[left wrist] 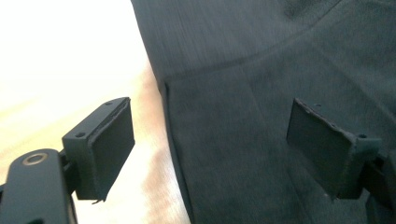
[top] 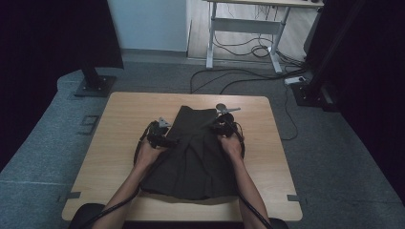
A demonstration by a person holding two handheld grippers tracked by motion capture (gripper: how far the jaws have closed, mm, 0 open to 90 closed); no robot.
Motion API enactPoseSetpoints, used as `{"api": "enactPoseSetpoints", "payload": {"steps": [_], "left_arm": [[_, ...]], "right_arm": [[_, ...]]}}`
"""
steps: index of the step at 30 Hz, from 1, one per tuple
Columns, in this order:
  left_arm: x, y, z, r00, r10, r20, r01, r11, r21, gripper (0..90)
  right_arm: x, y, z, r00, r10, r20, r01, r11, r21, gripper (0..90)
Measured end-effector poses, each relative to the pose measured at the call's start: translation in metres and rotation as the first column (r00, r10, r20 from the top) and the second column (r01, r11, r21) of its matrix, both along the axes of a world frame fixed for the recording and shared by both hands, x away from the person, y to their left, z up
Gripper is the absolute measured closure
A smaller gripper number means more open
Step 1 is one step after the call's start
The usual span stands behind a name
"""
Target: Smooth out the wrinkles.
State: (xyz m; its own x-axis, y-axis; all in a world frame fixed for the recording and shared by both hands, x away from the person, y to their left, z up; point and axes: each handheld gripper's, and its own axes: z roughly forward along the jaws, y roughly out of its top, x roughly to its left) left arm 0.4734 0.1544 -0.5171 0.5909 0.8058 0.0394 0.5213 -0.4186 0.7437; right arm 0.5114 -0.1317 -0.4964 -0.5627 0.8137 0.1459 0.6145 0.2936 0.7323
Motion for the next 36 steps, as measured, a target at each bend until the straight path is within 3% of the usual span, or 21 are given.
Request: {"api": "enactPoseSetpoints", "payload": {"steps": [3, 5, 8, 10, 11, 12, 14, 15, 18, 20, 26, 32, 35, 36], "left_arm": [[0.006, -0.004, 0.002, 0.9998, 0.018, 0.008, -0.019, 0.9998, 0.012, 15.6], [0.01, -0.008, 0.001, 0.9992, 0.036, 0.018, -0.036, 0.9986, 0.038, 15.6], [0.018, -0.012, -0.006, 0.9985, 0.053, 0.01, -0.054, 0.9963, 0.068, 15.7], [0.022, -0.014, -0.011, 0.9985, 0.054, -0.005, -0.054, 0.9943, 0.092, 15.7], [0.023, -0.015, -0.014, 0.9984, 0.056, -0.006, -0.055, 0.9928, 0.106, 15.3], [0.024, -0.015, -0.016, 0.9984, 0.055, -0.01, -0.053, 0.9928, 0.108, 15.3], [0.025, -0.015, -0.019, 0.9982, 0.057, -0.018, -0.055, 0.9941, 0.093, 15.4], [0.025, -0.014, -0.02, 0.9982, 0.056, -0.022, -0.054, 0.9949, 0.085, 15.8], [0.026, -0.01, -0.023, 0.9968, 0.058, -0.055, -0.056, 0.9978, 0.034, 18.3], [0.026, -0.009, -0.023, 0.9948, 0.063, -0.08, -0.061, 0.998, 0.016, 18.7], [0.012, -0.01, -0.024, 0.9955, 0.031, -0.09, -0.029, 0.9994, 0.02, 20.6], [-0.01, 0.0, -0.026, 0.9916, -0.003, -0.129, -0.001, 0.9996, -0.03, 20.6], [-0.026, 0.003, -0.027, 0.9915, -0.026, -0.127, 0.021, 0.9991, -0.038, 20.6], [-0.032, 0.004, -0.027, 0.9915, -0.032, -0.126, 0.027, 0.9988, -0.041, 20.6]], "right_arm": [[0.009, 0.002, 0.005, 0.9999, -0.011, 0.01, 0.011, 0.999, -0.03, 83.5], [0.016, 0.003, -0.001, 0.9997, -0.025, 0.009, 0.025, 0.997, -0.071, 83.4], [0.022, 0.001, -0.012, 0.999, -0.045, -0.007, 0.044, 0.995, -0.089, 81.2], [0.023, -0.002, -0.017, 0.9974, -0.071, -0.007, 0.07, 0.991, -0.111, 69.3], [0.025, -0.006, -0.023, 0.9943, -0.107, -0.009, 0.104, 0.983, -0.154, 55.7], [0.025, -0.006, -0.023, 0.9943, -0.107, -0.009, 0.104, 0.983, -0.154, 55.7], [0.026, -0.011, -0.03, 0.9919, -0.125, -0.02, 0.119, 0.975, -0.189, 46.1], [0.026, -0.013, -0.033, 0.9913, -0.127, -0.034, 0.119, 0.976, -0.182, 47.3], [0.023, -0.019, -0.039, 0.9916, -0.117, -0.055, 0.111, 0.989, -0.101, 58.8], [0.02, -0.018, -0.039, 0.9921, -0.114, -0.053, 0.107, 0.988, -0.108, 62.2], [0.01, -0.02, -0.037, 0.9912, -0.092, -0.095, 0.082, 0.991, -0.107, 64.1], [-0.017, -0.023, -0.038, 0.9942, -0.042, -0.099, 0.032, 0.995, -0.096, 64.0], [-0.039, -0.023, -0.039, 0.9962, -0.018, -0.086, 0.01, 0.996, -0.09, 64.0], [-0.039, -0.023, -0.039, 0.9962, -0.018, -0.086, 0.01, 0.996, -0.09, 64.0]]}}
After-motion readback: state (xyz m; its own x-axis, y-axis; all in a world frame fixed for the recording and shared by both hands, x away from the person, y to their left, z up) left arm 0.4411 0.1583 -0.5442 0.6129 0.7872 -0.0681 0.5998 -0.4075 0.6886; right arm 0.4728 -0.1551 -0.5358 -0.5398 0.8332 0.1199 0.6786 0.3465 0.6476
